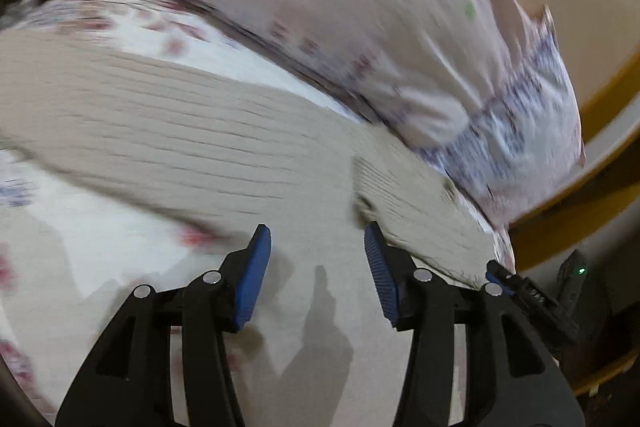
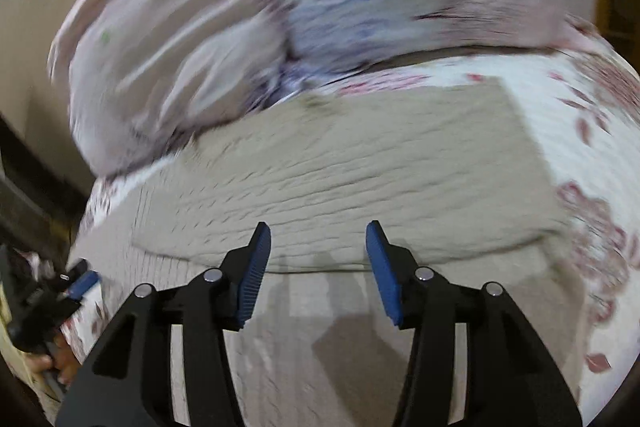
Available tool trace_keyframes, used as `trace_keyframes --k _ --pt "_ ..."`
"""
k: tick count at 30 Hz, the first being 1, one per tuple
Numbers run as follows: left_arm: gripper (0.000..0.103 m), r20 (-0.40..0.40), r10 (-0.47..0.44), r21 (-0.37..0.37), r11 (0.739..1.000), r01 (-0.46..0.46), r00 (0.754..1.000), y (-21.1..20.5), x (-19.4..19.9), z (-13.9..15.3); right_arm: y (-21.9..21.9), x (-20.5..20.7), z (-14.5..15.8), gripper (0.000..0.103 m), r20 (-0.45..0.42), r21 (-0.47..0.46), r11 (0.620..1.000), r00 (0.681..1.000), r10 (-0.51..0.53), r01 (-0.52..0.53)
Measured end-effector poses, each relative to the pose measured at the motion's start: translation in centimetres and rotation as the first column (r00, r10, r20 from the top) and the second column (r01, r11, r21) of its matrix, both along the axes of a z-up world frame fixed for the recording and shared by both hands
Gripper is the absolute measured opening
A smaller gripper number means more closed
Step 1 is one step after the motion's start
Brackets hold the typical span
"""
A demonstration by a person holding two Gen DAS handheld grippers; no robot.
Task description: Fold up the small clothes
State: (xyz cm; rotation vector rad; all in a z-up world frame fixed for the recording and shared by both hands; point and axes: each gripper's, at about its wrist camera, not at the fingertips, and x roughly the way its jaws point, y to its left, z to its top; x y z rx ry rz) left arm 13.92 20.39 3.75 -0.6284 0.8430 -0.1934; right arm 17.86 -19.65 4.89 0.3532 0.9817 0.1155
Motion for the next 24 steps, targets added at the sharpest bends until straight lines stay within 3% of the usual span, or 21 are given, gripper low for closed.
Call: trace_keyframes --k 4,5,12,16,20,24 --pt "0.052 -0.025 0.158 -0.030 0.987 -0.158 0.987 5.7 -2.1 -0.5 2.2 1.1 -2.0 0.060 -0.058 -0.034 0.997 0.996 0.064 -0.066" --pt "0.052 -0.039 0.191 -0.042 0.980 -0.193 0.981 6.8 -2.3 -0.8 2.4 0.8 -2.0 0.060 -0.037 -0.049 0.997 0.997 0.062 -0.064" --pt "0.052 -0.086 0.351 -0.149 0.921 -0.361 0.932 11.8 -2.8 -2.5 1.2 -0.6 -1.2 0.066 -0.035 0.057 0.997 0.998 0.048 -0.046" --pt "0.051 -0.124 0.432 -0.240 0.861 -0.449 0.893 13.9 -2.3 -3.7 1.1 -1.2 -1.4 0.066 -0.035 0.070 0.996 0.998 0.050 -0.047" --pt "0.047 -0.139 0.489 -0.283 0.814 -0.507 0.861 15.6 -2.5 -4.1 1.1 -1.4 -1.7 0.066 -0.045 0.101 0.994 0.997 0.057 -0.053" --pt "0.038 -0.170 0.522 -0.350 0.761 -0.546 0.836 17.4 -2.6 -4.8 1.1 -1.5 -1.7 0.066 -0.038 0.105 0.993 0.997 0.062 -0.058"
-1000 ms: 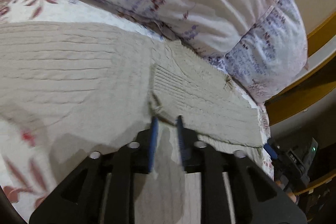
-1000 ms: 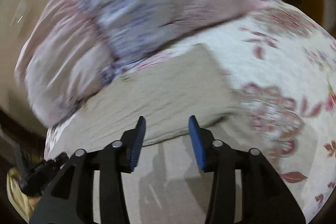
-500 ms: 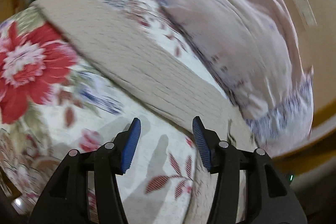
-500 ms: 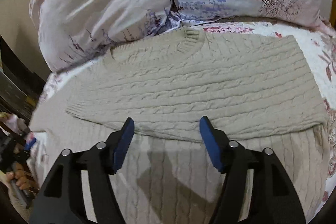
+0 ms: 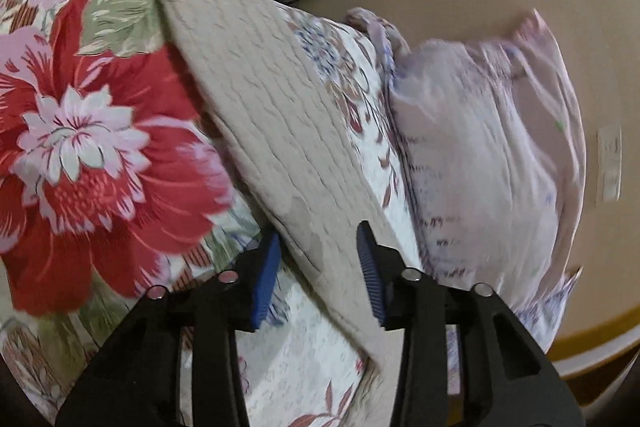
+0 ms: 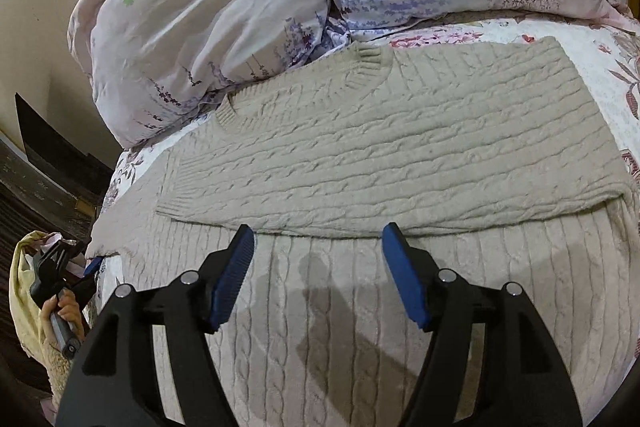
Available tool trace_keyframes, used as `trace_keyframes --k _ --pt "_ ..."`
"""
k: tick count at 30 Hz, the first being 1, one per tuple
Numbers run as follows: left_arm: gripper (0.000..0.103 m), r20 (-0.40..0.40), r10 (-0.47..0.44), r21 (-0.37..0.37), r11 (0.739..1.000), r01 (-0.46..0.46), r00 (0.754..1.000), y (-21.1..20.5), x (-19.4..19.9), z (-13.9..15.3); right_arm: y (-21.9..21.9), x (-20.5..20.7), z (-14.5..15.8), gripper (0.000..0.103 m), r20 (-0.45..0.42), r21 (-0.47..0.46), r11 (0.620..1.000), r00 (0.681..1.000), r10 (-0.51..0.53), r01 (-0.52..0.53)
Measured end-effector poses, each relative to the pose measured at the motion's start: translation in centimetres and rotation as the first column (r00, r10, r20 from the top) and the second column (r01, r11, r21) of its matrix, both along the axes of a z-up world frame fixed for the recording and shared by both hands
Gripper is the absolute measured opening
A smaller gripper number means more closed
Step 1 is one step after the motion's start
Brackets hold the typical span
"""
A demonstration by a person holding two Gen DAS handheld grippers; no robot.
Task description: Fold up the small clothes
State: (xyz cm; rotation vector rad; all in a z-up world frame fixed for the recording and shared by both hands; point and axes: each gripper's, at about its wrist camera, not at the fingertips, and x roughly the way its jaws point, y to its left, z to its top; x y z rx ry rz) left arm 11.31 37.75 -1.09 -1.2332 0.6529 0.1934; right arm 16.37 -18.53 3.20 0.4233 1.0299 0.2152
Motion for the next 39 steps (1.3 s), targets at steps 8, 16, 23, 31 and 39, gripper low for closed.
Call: trace_keyframes --k 8,16,23,31,39 --pt "0.025 0.000 0.076 -0.033 0.997 -0.075 0.997 2.2 -0.6 -0.7 -0.1 -0.1 0.1 0.066 0.006 0.001 1.000 1.000 0.000 0.000" --pt "0.005 0.015 0.085 -0.037 0.996 -0.085 0.996 2.8 -0.1 -1.2 -0.8 -0.5 0.6 0.066 0.030 0.000 1.000 1.000 -0.003 0.003" --pt "0.005 0.111 0.066 0.047 0.996 -0.071 0.992 1.2 0.3 2.5 -1.9 -0.8 1.2 0.066 0.056 0.010 1.000 0.998 -0.020 0.019" --pt "0.004 0.288 -0.157 0.166 0.980 0.112 0.945 -6.8 3.3 9.0 -3.3 -1.3 1.6 0.066 0.072 0.020 0.999 0.996 -0.047 0.045" --pt "0.004 0.349 -0.473 0.288 0.875 0.388 0.809 -20.9 7.0 11.5 -4.9 -1.6 1.7 0.066 0.067 0.025 0.997 0.995 -0.073 0.072"
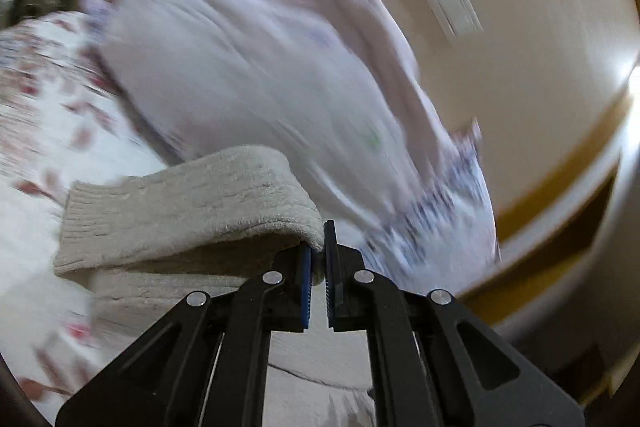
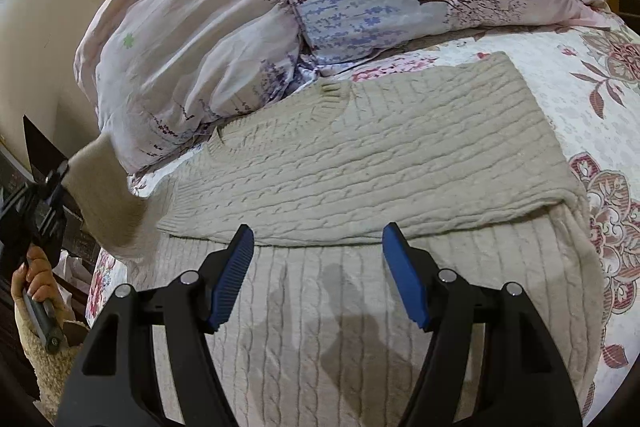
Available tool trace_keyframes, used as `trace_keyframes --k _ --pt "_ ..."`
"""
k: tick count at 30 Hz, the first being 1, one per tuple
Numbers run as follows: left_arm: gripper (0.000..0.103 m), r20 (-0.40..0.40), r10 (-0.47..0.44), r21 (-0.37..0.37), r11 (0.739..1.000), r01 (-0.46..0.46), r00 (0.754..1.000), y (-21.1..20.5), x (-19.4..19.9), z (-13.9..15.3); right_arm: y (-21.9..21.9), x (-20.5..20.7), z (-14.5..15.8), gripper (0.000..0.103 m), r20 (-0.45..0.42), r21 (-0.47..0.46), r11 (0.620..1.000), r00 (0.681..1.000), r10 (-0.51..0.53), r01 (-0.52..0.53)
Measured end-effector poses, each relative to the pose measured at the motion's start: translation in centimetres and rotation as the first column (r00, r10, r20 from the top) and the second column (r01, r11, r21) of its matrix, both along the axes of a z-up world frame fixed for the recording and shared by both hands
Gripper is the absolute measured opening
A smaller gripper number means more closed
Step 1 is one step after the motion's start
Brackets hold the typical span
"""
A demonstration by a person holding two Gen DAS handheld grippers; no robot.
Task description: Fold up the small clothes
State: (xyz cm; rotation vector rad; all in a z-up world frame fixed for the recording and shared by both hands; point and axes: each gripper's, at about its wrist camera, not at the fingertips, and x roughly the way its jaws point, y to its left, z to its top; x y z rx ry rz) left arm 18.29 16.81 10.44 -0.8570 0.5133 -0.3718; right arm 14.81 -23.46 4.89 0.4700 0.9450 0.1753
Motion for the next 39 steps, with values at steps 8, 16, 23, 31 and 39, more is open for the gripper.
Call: trace_keyframes --k 8,16,23,31,39 --pt "0.004 -0.109 -0.167 0.176 0.967 0.185 0.980 -11.9 2.0 -4.0 -1.4 -0.6 0.4 0.066 0.017 -0.016 1.000 1.000 -0.025 0.026" --pt "0.005 -0.265 -0.226 0.219 0.933 0.286 0.937 -15.4 2.3 -8.6 -1.5 -0.6 0.9 0.066 0.026 -0.045 0.999 0.999 -0.021 0.022" --pt "0.019 -0.251 -0.229 0.170 0.946 0.275 0.941 -10.6 -0.8 -8.6 2.4 0.3 3.8 0.066 0.120 -0.142 0.985 0.986 0.116 -0.098" --pt "0.019 -0.260 0.038 0.261 0.965 0.033 0.965 -1.9 -2.8 -9.9 15.5 3.1 5.3 0.052 0.178 -0.293 0.840 0.837 0.517 -0.457" --pt "0.011 -0.269 0.045 0.240 0.971 0.022 0.962 0.3 -3.7 -11.4 25.2 5.5 1.3 0.039 0.049 -0.410 0.677 0.726 0.686 -0.612"
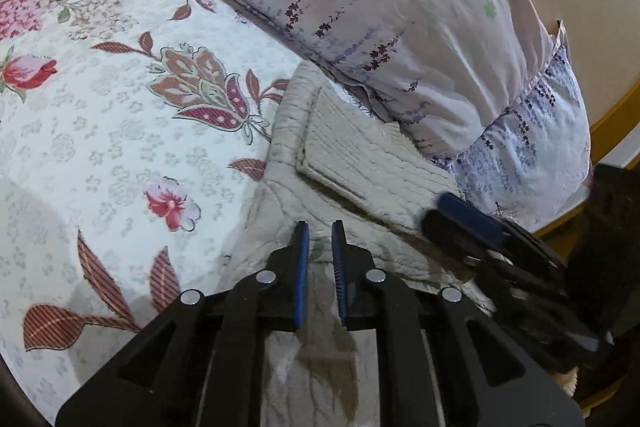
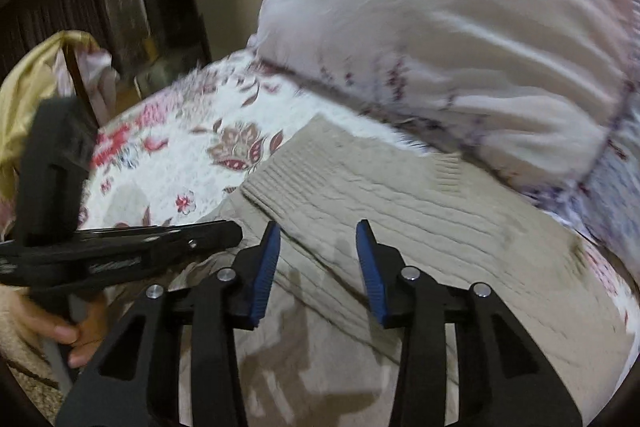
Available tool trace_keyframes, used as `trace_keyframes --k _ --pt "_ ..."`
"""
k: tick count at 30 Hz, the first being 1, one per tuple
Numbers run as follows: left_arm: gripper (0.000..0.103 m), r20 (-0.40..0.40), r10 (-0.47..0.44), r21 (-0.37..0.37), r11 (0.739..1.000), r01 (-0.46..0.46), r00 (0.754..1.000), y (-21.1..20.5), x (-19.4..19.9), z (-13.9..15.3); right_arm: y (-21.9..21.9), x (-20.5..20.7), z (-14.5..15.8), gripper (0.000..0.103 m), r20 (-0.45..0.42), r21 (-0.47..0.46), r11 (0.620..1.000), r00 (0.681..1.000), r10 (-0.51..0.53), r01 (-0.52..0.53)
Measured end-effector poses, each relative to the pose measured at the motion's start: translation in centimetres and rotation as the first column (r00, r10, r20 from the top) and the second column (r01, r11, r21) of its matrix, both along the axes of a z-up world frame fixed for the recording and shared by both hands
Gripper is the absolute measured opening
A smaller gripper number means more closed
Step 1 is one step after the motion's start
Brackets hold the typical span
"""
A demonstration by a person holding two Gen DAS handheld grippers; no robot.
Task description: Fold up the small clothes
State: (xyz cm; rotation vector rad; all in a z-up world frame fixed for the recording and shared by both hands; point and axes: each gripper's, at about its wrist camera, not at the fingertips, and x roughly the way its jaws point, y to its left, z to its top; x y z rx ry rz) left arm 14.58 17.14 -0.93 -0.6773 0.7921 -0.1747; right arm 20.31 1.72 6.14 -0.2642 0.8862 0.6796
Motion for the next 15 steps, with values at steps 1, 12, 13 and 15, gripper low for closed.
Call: trace_keyframes --k 1,12,13,15 --pt "0.011 0.002 -0.002 -0.001 1.000 0.002 1.000 0.1 -0.1 -0.1 0.6 0.2 -0.5 0.039 -0.007 -0.020 1.000 1.000 0.010 -0.010" --pt "0.011 0.010 -0.006 0.003 1.000 0.006 1.000 0.0 0.0 -0.2 -1.2 1.2 -1.2 0.006 -0.003 0.030 0.991 0.992 -0.127 0.127" --pt "0.011 0.011 -0.006 0.007 1.000 0.006 1.000 0.0 0.1 -0.2 -1.9 1.3 -0.8 0.006 -0.007 0.059 0.987 0.989 -0.149 0.149" --pt "0.011 0.012 -0.008 0.009 1.000 0.008 1.000 0.1 0.1 -0.2 -4.7 1.3 0.8 0.006 -0.014 0.162 0.962 0.975 -0.221 0.220"
